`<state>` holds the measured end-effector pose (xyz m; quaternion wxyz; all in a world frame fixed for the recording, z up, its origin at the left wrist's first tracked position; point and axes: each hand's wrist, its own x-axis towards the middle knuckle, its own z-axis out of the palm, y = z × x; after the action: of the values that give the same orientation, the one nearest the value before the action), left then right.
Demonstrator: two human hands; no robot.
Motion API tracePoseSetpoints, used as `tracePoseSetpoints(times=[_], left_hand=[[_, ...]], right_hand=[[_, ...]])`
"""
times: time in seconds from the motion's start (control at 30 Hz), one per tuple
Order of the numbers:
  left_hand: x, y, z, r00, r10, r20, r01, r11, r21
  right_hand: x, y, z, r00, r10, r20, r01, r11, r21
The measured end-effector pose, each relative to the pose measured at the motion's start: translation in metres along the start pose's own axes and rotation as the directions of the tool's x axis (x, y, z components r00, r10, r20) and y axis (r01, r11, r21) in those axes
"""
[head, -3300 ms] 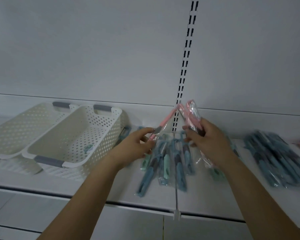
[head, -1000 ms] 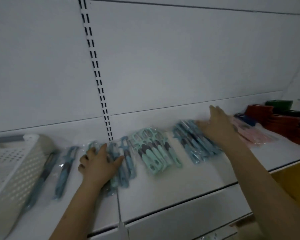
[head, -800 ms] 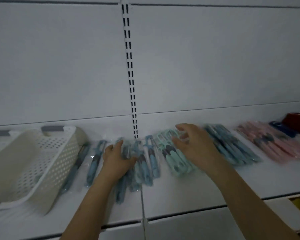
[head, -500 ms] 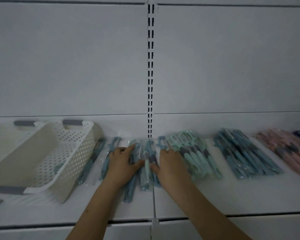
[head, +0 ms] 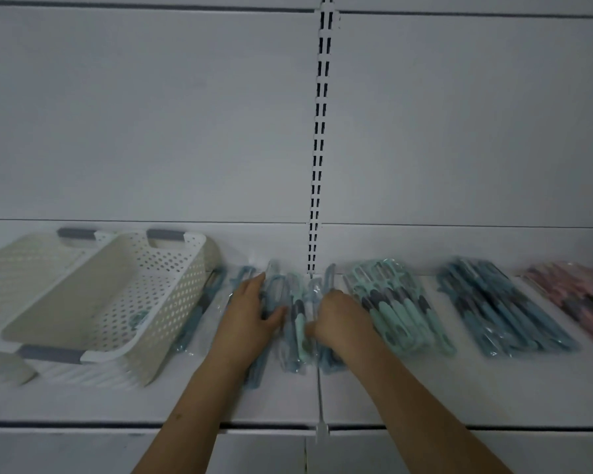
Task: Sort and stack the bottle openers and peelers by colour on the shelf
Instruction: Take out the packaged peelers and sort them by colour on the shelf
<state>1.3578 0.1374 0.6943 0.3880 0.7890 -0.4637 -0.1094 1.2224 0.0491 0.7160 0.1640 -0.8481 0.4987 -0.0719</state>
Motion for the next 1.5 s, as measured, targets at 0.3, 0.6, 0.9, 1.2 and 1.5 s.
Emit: tracePoseSetpoints(times=[0.3,0.6,0.9,1.2,1.5], left_hand=[[-0.041,0.006,-0.021,0.996,-0.064,0.063,0.029,0.891,0.452],[-0.027,0.022,-0.022,0.994,-0.081,-0.079,0.097,0.968,0.231],[-0.004,0.042,0.005,0.911,-0.326,0.253,0.227,0.908,0.353],[0.002,0.033,-0.005,0.931,-0.317,0.181,0.302,0.947,0.106],[-0.004,0.043,-0.023,0.989,-0.139,0.056,0.150,0.918,-0.367]], right_hand=[[-0.007,0.003,-0.006,0.989,0.033,-0.147,-0.015,0.992,0.124],[-0.016,-0.018,-0.012,0.996,0.087,0.036,-0.080,0.581,0.810],[-0.020,0.002,-0.008,0.972,0.234,0.027,-0.137,0.471,0.871],[-0.035,0.002,0.002,0.977,0.180,0.116,-0.193,0.502,0.843],[-0.032,-0.010,-0.013,0.992,0.115,0.050,-0.088,0.350,0.932]])
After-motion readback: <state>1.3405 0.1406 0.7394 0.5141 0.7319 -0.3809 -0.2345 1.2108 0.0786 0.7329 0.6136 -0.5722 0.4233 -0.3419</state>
